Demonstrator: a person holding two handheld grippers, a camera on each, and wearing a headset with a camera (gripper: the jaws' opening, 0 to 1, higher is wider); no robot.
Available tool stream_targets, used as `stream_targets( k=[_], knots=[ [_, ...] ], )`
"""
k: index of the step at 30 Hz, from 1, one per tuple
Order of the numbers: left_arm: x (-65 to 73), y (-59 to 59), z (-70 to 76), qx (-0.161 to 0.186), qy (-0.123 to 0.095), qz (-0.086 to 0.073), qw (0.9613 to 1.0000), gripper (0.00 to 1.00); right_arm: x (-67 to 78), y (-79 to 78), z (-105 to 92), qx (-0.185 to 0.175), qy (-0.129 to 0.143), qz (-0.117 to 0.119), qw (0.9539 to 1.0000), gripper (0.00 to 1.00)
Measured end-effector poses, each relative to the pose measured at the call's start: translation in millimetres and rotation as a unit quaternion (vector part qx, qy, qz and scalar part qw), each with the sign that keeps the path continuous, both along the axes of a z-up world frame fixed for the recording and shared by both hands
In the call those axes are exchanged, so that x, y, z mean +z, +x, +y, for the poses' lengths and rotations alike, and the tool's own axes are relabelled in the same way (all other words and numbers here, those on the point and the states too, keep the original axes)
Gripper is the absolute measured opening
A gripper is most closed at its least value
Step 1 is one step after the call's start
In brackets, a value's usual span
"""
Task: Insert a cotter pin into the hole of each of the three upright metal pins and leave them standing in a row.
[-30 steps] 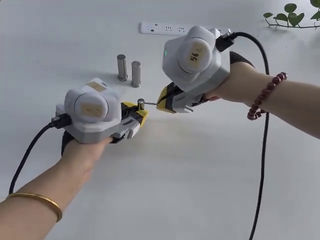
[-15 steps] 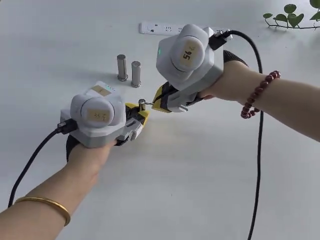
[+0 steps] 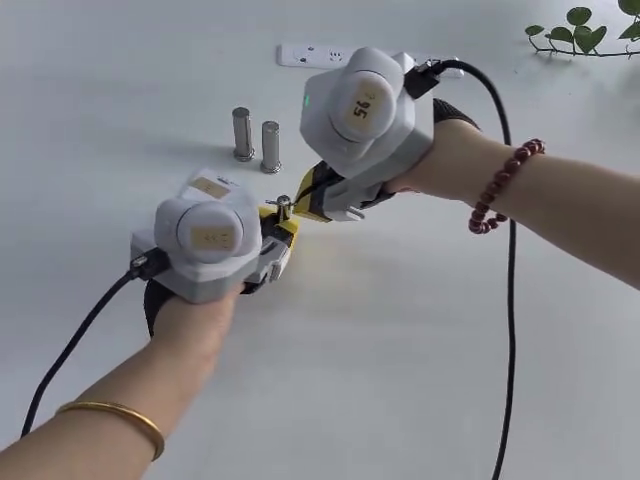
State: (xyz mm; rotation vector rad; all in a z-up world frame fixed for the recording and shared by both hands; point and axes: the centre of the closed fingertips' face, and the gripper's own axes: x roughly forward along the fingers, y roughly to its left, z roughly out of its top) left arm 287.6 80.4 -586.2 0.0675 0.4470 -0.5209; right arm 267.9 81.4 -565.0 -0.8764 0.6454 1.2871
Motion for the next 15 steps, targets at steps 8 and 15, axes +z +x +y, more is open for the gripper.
stream_targets(
  k=[8, 15],
  knots=[
    [-1.1, 1.8, 1.3, 0.017, -0.005, 0.002, 0.9998, 0.07, 3.2, -2.0, -3.5, -0.007, 0.006, 0.001, 1.0, 0.09],
    [-1.5, 2.1, 1.7, 0.023, -0.009, 0.003, 0.9997, 0.07, 4.3, 2.8, -10.6, -0.013, 0.005, -0.005, 0.9999, 0.01]
  ],
)
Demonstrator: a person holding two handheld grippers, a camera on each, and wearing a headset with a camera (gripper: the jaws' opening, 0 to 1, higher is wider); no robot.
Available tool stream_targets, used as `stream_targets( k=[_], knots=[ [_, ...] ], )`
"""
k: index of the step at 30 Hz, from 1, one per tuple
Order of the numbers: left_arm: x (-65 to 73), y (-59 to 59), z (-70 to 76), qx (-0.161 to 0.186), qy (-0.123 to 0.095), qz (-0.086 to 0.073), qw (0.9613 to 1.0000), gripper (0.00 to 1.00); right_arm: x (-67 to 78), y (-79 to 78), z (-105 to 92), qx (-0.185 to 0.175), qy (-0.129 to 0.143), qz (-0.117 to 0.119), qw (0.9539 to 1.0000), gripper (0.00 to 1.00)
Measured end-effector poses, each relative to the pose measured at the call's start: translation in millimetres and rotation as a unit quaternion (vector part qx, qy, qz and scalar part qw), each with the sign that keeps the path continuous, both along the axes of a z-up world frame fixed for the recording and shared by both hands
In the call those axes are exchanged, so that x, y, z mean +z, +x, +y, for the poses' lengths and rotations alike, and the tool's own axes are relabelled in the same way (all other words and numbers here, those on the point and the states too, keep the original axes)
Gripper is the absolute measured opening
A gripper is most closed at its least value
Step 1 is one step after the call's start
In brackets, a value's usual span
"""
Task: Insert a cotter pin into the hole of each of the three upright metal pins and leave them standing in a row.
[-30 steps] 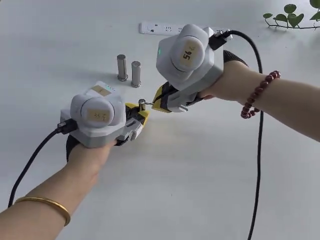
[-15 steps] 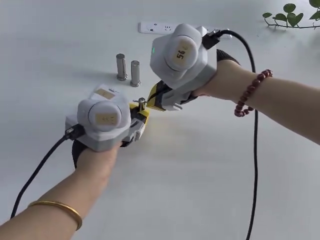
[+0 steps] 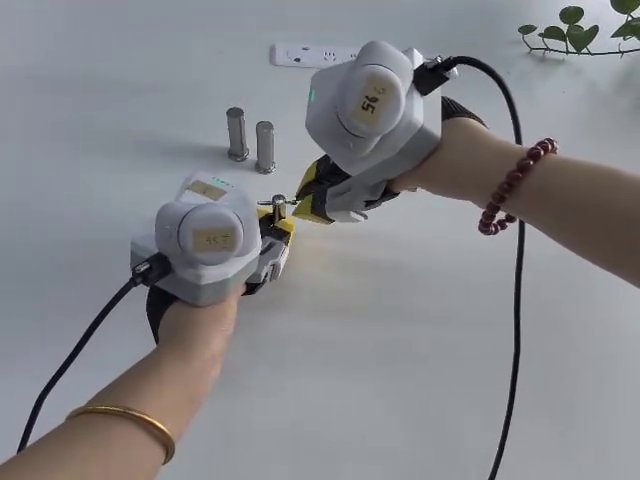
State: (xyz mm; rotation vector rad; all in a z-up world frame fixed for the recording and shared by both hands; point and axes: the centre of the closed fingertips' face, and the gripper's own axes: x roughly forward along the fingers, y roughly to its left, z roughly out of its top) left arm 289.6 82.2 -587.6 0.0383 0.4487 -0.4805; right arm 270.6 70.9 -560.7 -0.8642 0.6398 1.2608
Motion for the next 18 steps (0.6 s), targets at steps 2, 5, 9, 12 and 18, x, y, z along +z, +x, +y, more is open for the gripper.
stream_targets(
  k=[2, 5, 9, 12, 18],
  knots=[
    [0.1, -0.2, 0.0, 0.002, -0.001, 0.0, 1.0, 0.07, 1.1, 1.2, 1.1, -0.003, 0.005, -0.003, 1.0, 0.0],
    [0.3, -0.3, -0.3, 0.001, 0.0, 0.0, 1.0, 0.07, 0.6, 2.4, 2.4, -0.003, 0.009, 0.001, 1.0, 0.0],
    [0.5, 0.0, 0.1, -0.002, 0.002, -0.001, 1.0, 0.07, 1.4, 1.3, 6.1, 0.0, 0.015, 0.002, 0.9999, 0.0],
    [0.5, 0.6, 0.6, -0.002, 0.002, -0.001, 1.0, 0.07, 1.4, 3.0, 7.4, 0.001, 0.017, 0.003, 0.9999, 0.0],
    [0.4, 4.1, 3.5, 0.004, 0.003, 0.0, 1.0, 0.07, 2.2, 5.6, 10.8, -0.003, 0.02, 0.001, 0.9998, 0.0]
  ],
)
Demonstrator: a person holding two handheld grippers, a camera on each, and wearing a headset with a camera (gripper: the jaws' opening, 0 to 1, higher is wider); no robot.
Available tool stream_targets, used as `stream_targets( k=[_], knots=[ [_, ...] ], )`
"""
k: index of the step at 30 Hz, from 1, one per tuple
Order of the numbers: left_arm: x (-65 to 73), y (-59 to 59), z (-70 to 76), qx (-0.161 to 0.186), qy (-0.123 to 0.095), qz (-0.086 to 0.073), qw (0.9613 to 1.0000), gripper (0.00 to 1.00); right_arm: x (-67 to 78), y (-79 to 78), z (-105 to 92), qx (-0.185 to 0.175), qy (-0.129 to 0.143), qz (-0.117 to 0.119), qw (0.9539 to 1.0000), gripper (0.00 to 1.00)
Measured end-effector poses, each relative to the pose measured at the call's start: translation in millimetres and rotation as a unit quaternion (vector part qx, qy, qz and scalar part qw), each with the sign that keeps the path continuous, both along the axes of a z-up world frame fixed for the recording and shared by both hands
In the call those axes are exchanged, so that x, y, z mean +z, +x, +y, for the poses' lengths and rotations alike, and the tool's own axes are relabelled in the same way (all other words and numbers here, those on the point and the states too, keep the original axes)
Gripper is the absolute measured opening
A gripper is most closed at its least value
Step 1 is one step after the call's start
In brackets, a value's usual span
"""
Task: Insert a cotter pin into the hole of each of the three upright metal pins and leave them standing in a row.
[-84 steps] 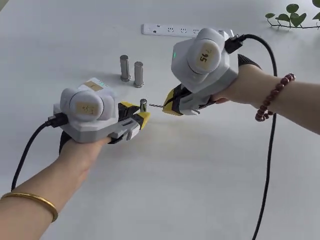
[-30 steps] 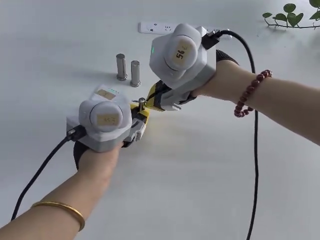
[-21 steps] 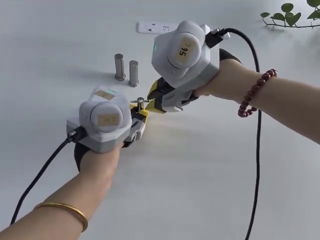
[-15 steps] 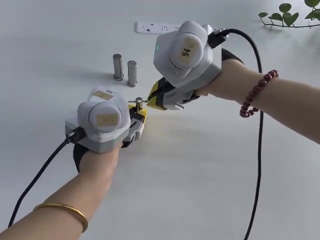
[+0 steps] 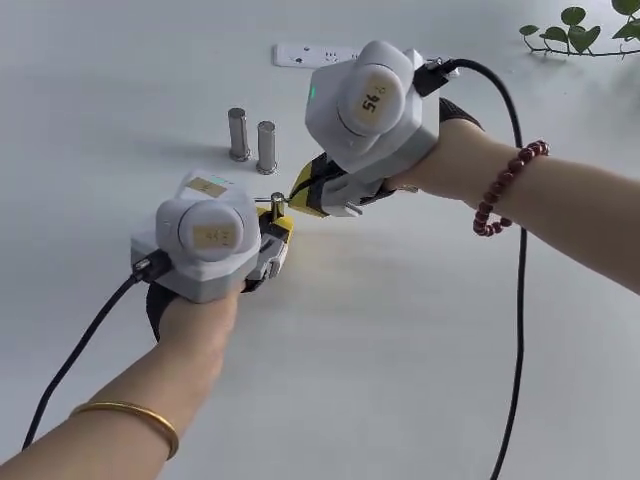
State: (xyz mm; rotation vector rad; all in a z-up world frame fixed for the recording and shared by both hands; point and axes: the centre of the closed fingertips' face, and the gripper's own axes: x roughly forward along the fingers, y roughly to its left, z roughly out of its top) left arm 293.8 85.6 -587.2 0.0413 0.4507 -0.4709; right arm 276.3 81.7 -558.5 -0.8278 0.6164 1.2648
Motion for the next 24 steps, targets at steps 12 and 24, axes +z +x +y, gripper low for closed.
stream_targets(
  k=[12, 24],
  knots=[
    [0.9, 4.0, 9.0, 0.009, 0.004, -0.001, 1.0, 0.07, 1.2, 4.5, 10.8, -0.003, 0.007, -0.002, 1.0, 0.0],
    [0.8, 4.4, 11.9, 0.018, 0.006, 0.003, 0.9998, 0.07, -1.4, 6.0, 12.4, -0.004, 0.01, 0.004, 0.9999, 0.0]
  ],
)
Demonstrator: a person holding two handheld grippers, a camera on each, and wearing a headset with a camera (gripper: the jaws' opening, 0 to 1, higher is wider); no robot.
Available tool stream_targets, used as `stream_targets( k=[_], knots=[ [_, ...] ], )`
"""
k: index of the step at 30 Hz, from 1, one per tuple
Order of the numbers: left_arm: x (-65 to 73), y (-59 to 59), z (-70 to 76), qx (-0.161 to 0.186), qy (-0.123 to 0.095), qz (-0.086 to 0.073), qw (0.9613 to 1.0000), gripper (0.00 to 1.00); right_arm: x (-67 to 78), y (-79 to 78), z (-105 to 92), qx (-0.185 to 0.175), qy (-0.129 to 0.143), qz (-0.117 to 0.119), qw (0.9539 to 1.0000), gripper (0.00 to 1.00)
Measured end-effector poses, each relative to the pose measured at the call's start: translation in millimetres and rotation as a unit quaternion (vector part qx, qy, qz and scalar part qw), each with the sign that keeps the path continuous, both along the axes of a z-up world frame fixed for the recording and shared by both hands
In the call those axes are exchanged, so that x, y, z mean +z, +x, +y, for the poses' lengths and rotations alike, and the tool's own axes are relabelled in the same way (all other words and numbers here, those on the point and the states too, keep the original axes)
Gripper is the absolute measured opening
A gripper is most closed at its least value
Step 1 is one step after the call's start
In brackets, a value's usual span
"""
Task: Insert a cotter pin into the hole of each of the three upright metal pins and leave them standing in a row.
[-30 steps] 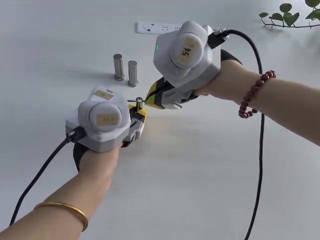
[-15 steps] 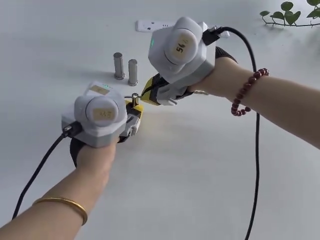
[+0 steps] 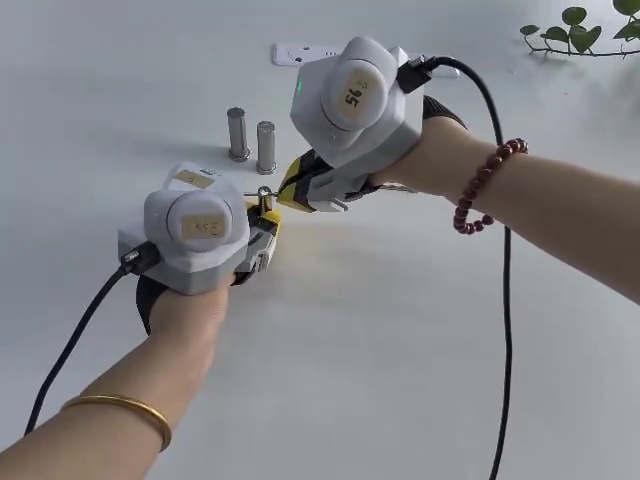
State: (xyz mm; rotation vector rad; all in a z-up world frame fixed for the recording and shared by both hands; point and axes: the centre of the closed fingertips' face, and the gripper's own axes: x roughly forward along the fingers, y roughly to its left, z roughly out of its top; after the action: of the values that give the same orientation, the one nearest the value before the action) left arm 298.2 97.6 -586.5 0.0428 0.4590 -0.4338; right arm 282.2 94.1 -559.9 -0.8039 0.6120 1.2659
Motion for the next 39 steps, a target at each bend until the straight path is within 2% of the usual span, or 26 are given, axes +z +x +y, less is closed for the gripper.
stream_targets(
  k=[18, 22, 34, 38, 39],
  knots=[
    [-5.8, -1.4, -0.4, -0.003, -0.005, 0.019, 0.9998, 0.09, 1.6, -2.5, 0.5, 0.001, 0.005, -0.001, 1.0, 0.0],
    [-8.0, -2.6, -0.1, -0.001, -0.003, 0.024, 0.9997, 0.18, 1.8, -3.3, 0.0, -0.008, 0.011, 0.009, 0.9999, 0.0],
    [-7.1, -6.0, 3.7, 0.001, 0.0, 0.03, 0.9995, 0.28, 3.4, -6.1, -4.1, -0.016, 0.015, 0.011, 0.9997, 0.05],
    [-3.9, -10.9, 7.8, -0.001, 0.004, 0.032, 0.9995, 0.33, 8.1, -7.8, -5.6, -0.023, 0.021, 0.017, 0.9994, 0.08],
    [-2.8, -11.8, 8.8, -0.001, 0.006, 0.031, 0.9995, 0.34, 11.0, -9.0, -5.0, -0.029, 0.029, 0.025, 0.9988, 0.09]
  ],
)
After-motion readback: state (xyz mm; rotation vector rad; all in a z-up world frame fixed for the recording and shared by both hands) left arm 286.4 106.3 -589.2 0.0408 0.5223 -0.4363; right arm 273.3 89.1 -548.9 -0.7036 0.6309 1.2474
